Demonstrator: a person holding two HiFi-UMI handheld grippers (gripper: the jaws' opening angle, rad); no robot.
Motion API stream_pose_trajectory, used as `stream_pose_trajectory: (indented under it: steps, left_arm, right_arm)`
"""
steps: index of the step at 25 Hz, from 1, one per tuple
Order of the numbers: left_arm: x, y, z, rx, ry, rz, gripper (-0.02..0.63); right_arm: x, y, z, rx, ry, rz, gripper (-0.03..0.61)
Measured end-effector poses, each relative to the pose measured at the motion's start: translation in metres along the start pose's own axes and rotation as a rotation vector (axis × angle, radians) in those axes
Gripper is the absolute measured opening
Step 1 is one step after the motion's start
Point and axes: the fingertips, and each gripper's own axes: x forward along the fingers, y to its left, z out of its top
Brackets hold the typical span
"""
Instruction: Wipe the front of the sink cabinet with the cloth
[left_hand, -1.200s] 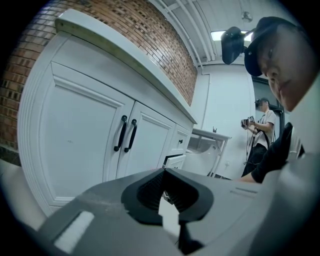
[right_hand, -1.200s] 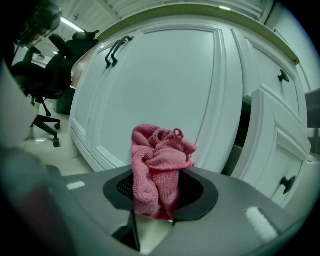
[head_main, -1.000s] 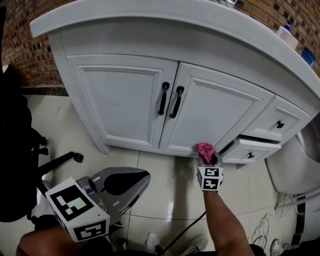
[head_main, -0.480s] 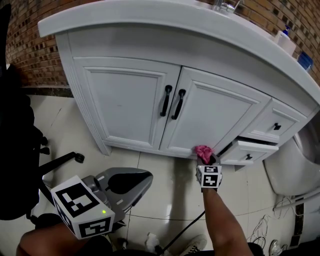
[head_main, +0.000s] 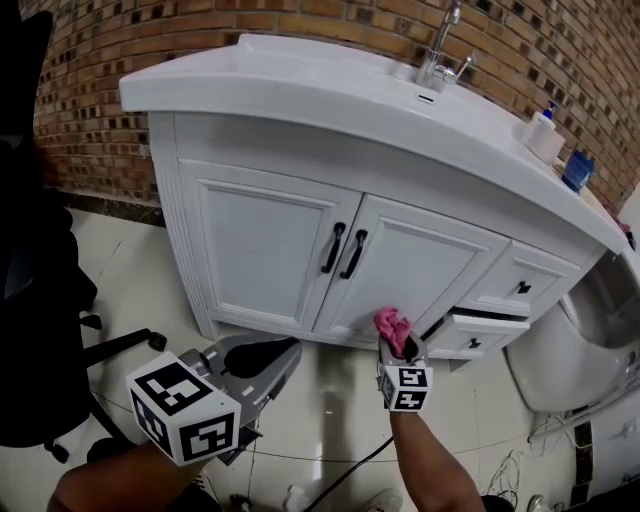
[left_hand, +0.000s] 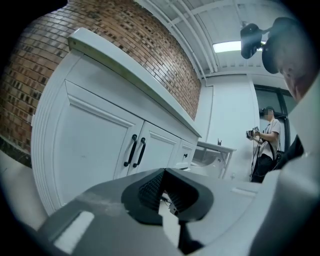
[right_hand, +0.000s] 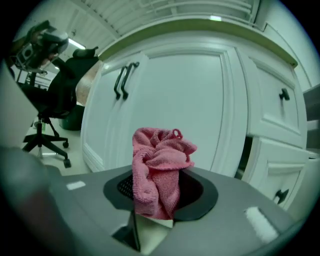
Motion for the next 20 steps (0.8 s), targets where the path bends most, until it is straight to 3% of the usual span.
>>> stream_pose_trajectory:
  steps: [6,11,14,20]
  left_arm:
    - [-0.01,-0.005,0.014,-0.037,-0.037,-0.028,0.003]
    - [-0.012,-0.008,0.022,-0.037,-0.052,-0.049,0.003]
    - [-0.013,-0.006,0.021,-0.034,-0.052,-0.047,0.003]
    - [-0.016,-0.003,0.019,-0.035,-0.05,-0.034,0.003]
  right_arm:
    - [-0.039,-0.001,0.161,-0.025,-0.334,-0.029,0.161]
    - [-0.069,0.002,0.272,-0.198,-0.533,-0.052,0.163]
    - [-0.063,0.005,0.297,-0.303,-0.551,-0.075,0.163]
    - [-0.031,0.001,0.291,-0.295,-0.472,-0.108,0.163]
